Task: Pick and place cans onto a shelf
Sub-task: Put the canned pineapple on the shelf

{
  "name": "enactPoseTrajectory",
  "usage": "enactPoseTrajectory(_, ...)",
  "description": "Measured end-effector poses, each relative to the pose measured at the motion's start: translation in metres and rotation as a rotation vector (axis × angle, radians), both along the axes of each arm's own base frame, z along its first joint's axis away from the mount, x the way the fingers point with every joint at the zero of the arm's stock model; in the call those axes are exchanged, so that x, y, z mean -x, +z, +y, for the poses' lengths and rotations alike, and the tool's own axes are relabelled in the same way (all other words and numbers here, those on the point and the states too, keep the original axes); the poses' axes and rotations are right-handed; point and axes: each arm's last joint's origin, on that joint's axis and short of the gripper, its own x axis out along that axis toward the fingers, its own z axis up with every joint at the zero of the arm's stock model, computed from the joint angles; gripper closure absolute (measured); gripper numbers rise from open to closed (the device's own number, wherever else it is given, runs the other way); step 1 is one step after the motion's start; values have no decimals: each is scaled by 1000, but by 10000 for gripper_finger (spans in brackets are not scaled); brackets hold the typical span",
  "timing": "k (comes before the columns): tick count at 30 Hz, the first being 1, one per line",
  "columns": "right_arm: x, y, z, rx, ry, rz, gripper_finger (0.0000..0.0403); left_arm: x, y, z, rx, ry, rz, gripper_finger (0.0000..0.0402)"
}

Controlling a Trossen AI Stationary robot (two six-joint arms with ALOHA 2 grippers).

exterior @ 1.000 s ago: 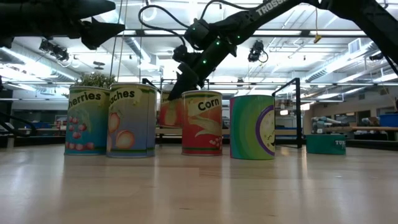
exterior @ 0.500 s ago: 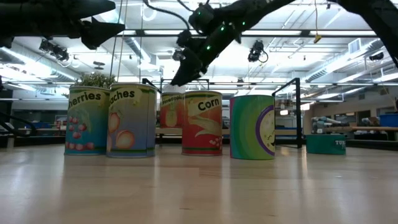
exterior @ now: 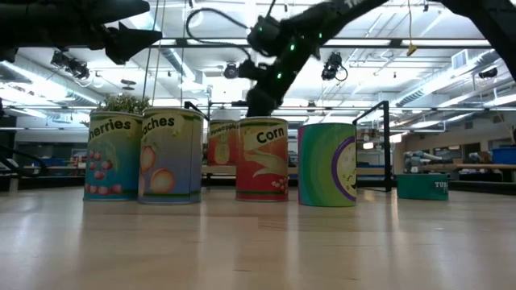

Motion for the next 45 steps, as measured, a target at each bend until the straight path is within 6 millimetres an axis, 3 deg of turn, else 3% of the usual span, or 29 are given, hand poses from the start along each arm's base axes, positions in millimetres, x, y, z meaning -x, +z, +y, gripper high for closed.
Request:
enactPoseTrajectory(5,-2,-12,-5,17,-7,-48,33,0,0,0,-1,0,3,12)
enactPoseTrajectory(11,0,-9,-1,16,9,-25,33,0,-3,0,-3,20,32,12)
enactPoseTrajectory(16,7,7,15,30,21,2,33,-1,-11,1,-48,34,126,12)
enactPoseTrajectory(22,16,29,31,36,50,-9,33,-1,-24,8,1,249,247,12)
enactPoseTrajectory(26,25,45,42,51,46,-1,33,-1,-25,17,93,389,227,12)
enactPoseTrajectory(34,40,74,59,66,53,-51,33,-5,-33,42,267,604,297,12)
enactPoseTrajectory(40,41,74,65,49,68,-47,33,-9,-25,71,406,736,405,12)
enactPoseTrajectory(45,39,72,71,16,112,-47,33,-9,-28,102,519,657,474,12)
